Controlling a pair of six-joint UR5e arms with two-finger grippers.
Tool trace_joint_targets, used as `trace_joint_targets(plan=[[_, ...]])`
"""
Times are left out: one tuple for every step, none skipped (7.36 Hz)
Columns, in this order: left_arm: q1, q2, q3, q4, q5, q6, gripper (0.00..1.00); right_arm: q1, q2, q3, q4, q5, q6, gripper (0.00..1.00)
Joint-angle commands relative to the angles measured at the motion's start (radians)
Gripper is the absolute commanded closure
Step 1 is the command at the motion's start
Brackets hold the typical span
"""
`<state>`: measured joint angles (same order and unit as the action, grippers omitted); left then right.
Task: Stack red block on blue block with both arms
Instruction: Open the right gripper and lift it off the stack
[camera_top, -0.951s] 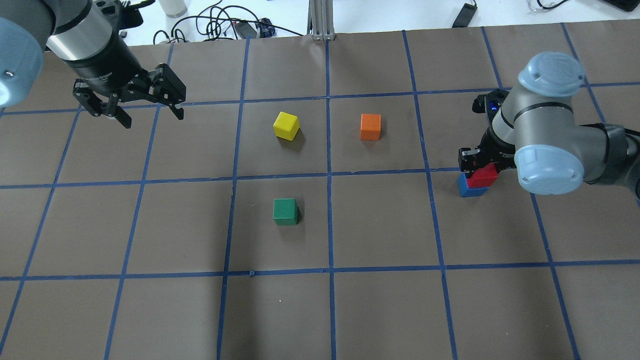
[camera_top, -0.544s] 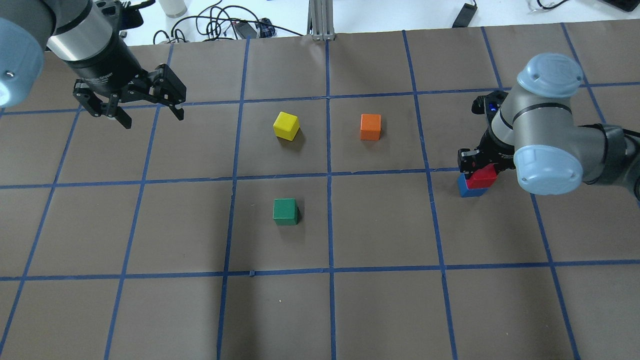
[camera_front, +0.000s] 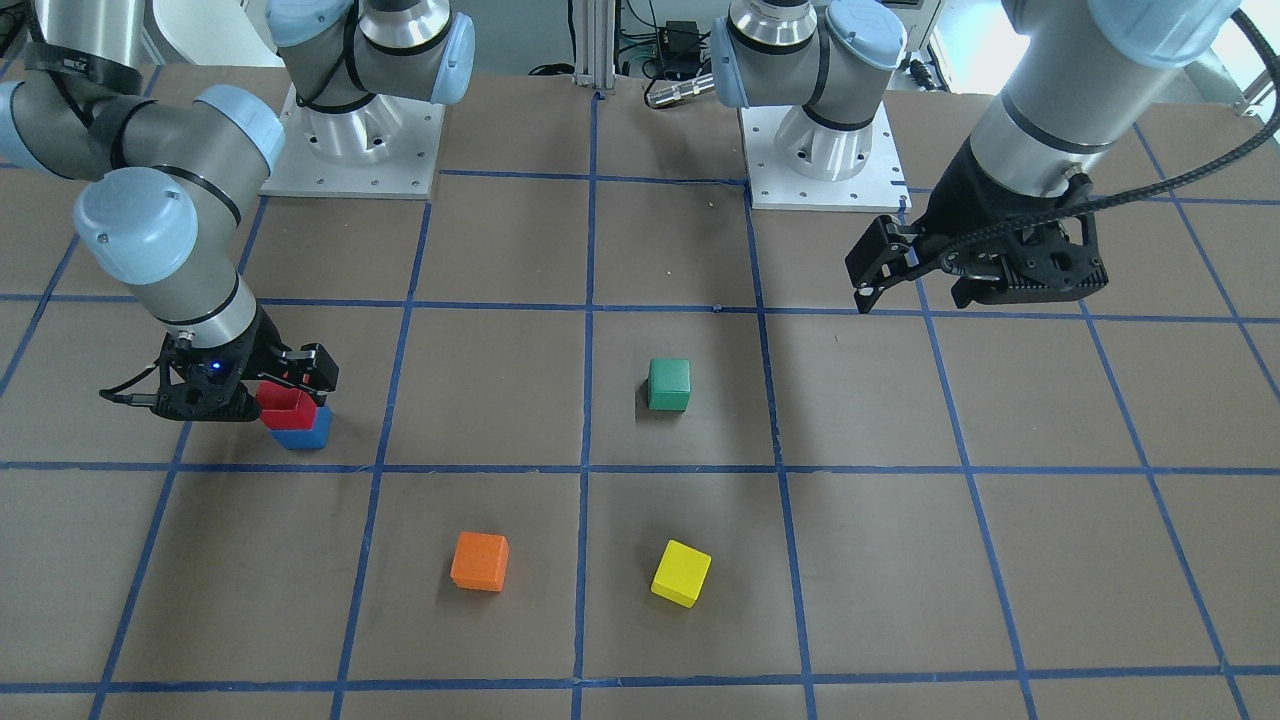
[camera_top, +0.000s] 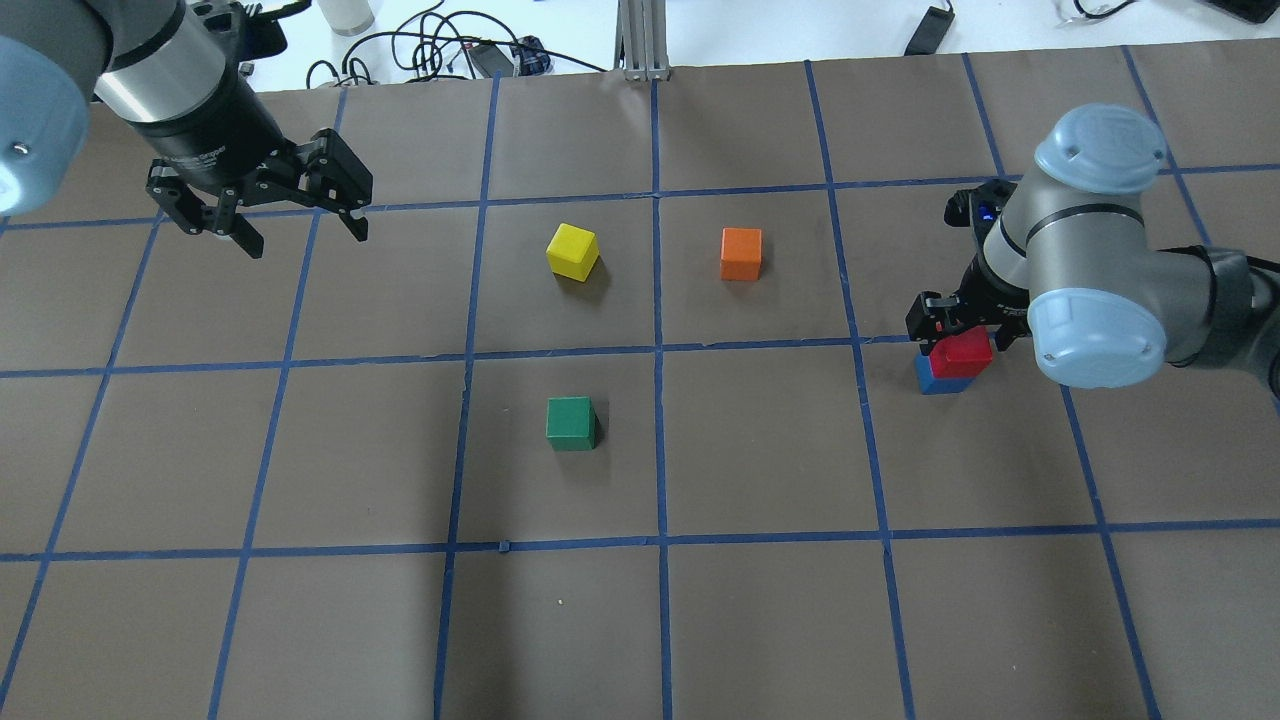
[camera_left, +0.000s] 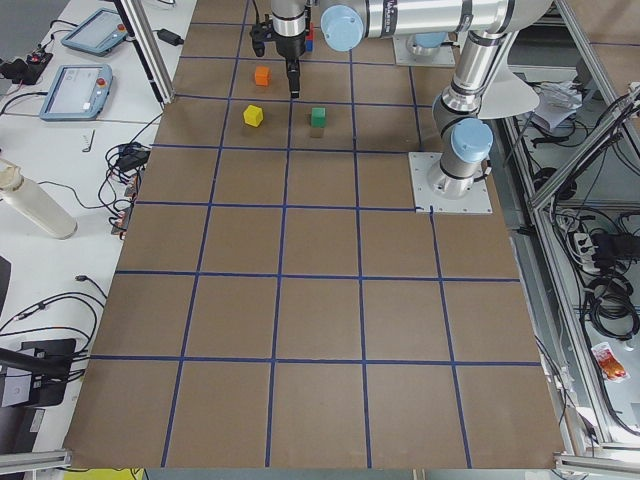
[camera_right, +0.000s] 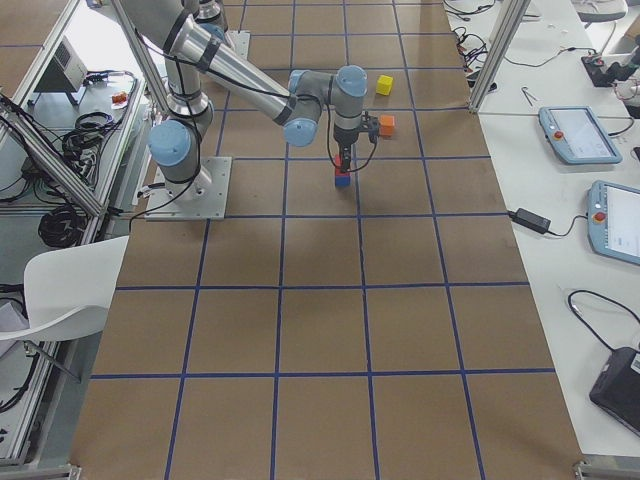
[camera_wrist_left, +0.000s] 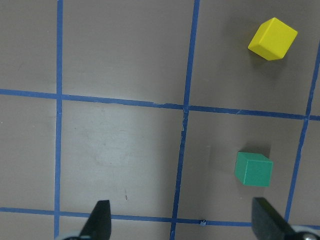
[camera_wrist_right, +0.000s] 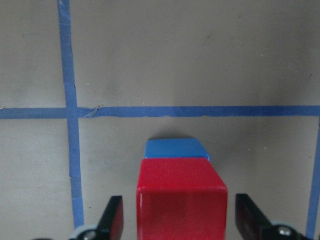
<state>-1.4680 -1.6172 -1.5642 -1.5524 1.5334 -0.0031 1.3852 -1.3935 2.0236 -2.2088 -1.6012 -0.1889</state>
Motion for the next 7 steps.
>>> trace_joint_targets(plan=[[0.000, 0.000, 0.000, 0.000, 0.001, 0.000, 0.00, 0.003, -0.030, -0.089, 0.056, -0.010, 0.000, 0.00], [-0.002, -0.001, 0.000, 0.000, -0.001, -0.002, 0.00, 0.018, -0.065, -0.176, 0.192, 0.003, 0.002, 0.00], [-0.002, -0.006, 0.000, 0.000, -0.001, -0.002, 0.00, 0.055, -0.109, -0.266, 0.350, -0.003, 0.003, 0.00], [-0.002, 0.002, 0.000, 0.000, -0.002, -0.002, 0.00, 0.121, -0.140, -0.325, 0.427, 0.000, 0.069, 0.00], [-0.003, 0.002, 0.001, 0.000, -0.001, -0.005, 0.00, 0.173, -0.159, -0.371, 0.475, -0.002, 0.142, 0.00], [-0.008, -0.003, 0.013, 0.000, -0.001, -0.002, 0.00, 0.184, -0.171, -0.413, 0.515, 0.001, 0.146, 0.00], [-0.037, -0.007, 0.021, 0.002, 0.001, -0.003, 0.00, 0.184, -0.162, -0.421, 0.518, 0.004, 0.146, 0.00]])
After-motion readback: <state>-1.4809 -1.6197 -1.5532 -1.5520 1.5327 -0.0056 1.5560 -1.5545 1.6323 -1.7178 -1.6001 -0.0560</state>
